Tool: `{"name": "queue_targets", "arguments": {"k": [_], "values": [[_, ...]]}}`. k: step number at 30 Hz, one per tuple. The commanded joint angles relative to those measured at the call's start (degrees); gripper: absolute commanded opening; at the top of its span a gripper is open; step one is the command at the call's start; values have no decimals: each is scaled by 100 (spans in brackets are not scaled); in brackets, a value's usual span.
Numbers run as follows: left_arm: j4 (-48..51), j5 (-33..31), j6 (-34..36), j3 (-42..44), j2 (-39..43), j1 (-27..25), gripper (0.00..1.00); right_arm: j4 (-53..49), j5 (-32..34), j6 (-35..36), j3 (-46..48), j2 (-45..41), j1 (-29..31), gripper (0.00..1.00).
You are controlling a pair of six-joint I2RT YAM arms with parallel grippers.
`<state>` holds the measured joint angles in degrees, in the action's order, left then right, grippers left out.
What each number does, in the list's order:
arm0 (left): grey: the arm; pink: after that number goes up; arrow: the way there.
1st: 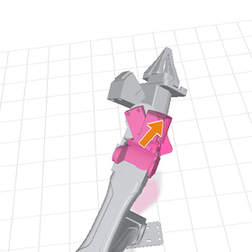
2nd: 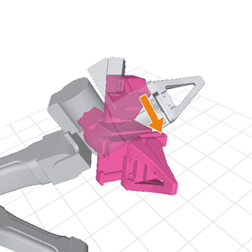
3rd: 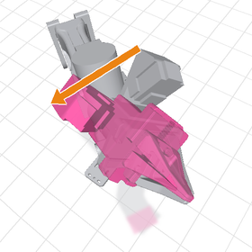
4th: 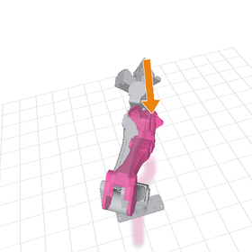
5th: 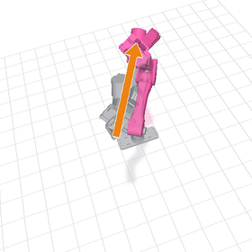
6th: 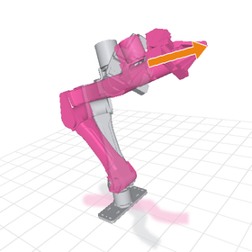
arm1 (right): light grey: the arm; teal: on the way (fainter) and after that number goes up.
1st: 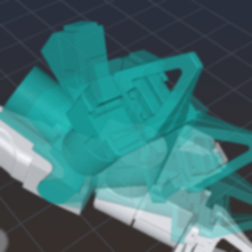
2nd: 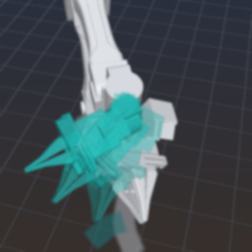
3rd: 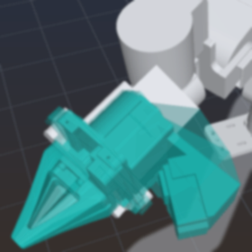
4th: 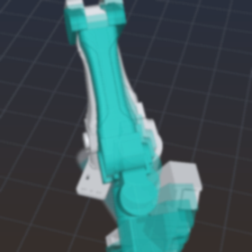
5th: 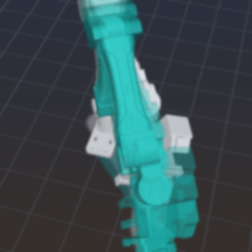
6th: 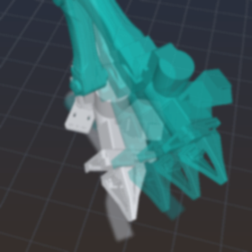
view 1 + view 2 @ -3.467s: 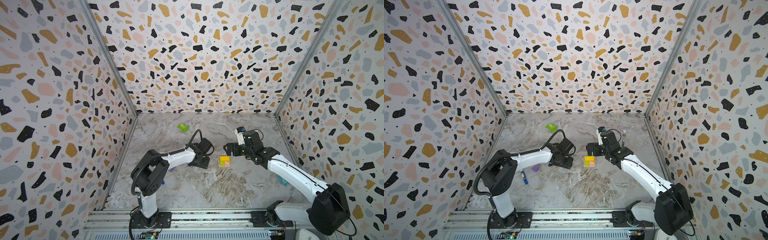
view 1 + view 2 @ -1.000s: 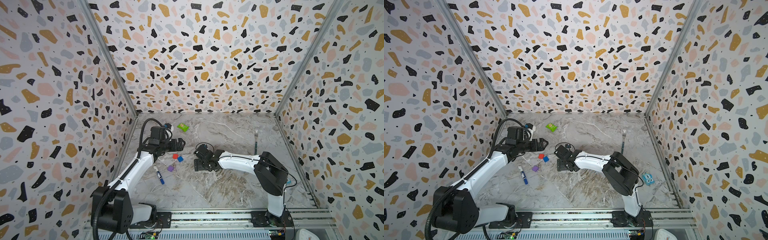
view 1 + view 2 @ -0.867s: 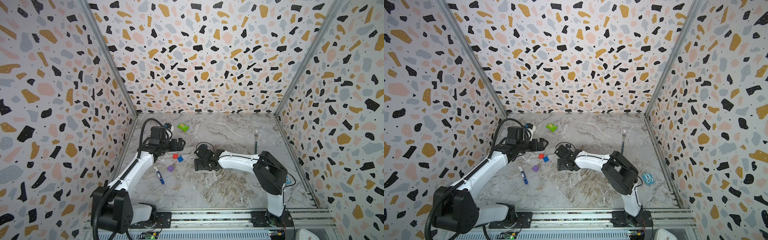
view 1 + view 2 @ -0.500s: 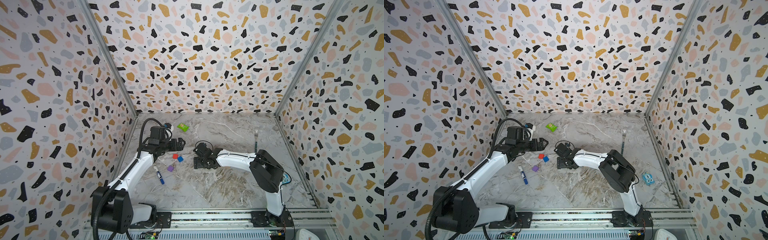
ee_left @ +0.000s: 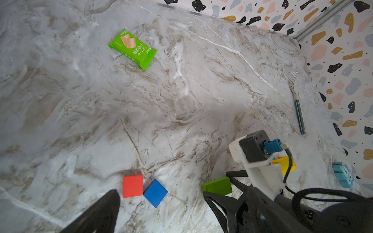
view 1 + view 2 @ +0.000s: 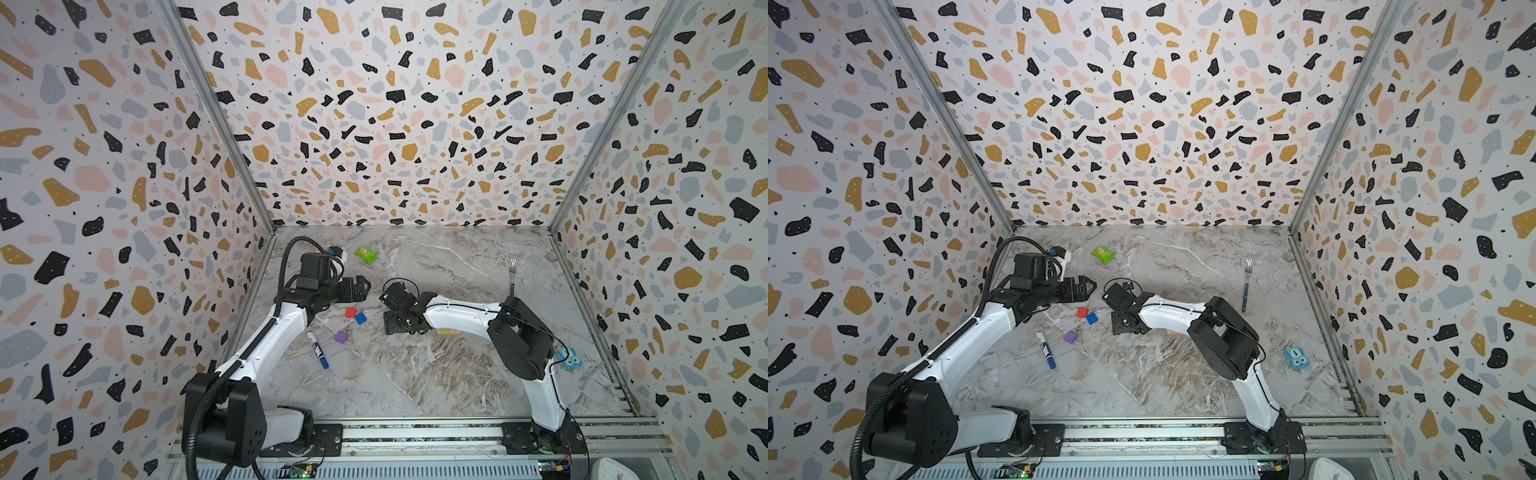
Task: Build the wood block tower
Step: 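Close the right gripper on the lime-green block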
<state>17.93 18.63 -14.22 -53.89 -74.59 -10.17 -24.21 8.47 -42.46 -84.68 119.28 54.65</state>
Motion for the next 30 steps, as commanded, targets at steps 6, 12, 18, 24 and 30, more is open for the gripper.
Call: {"name": "queue_targets", "arguments": {"k": [6,12,18,24,30], "values": [[-150,79,7,65,26,47,99,-442,317,283,-354,134,54,69],[-150,78,5,67,19,56,99,-582,440,308,-427,168,100,63],[-150,79,9,63,17,55,98,-675,485,351,-352,82,144,59],[-150,86,0,77,27,57,98,-727,420,480,-244,-1,152,62],[-151,98,-7,76,8,52,98,-784,442,502,-184,-48,160,72]]}}
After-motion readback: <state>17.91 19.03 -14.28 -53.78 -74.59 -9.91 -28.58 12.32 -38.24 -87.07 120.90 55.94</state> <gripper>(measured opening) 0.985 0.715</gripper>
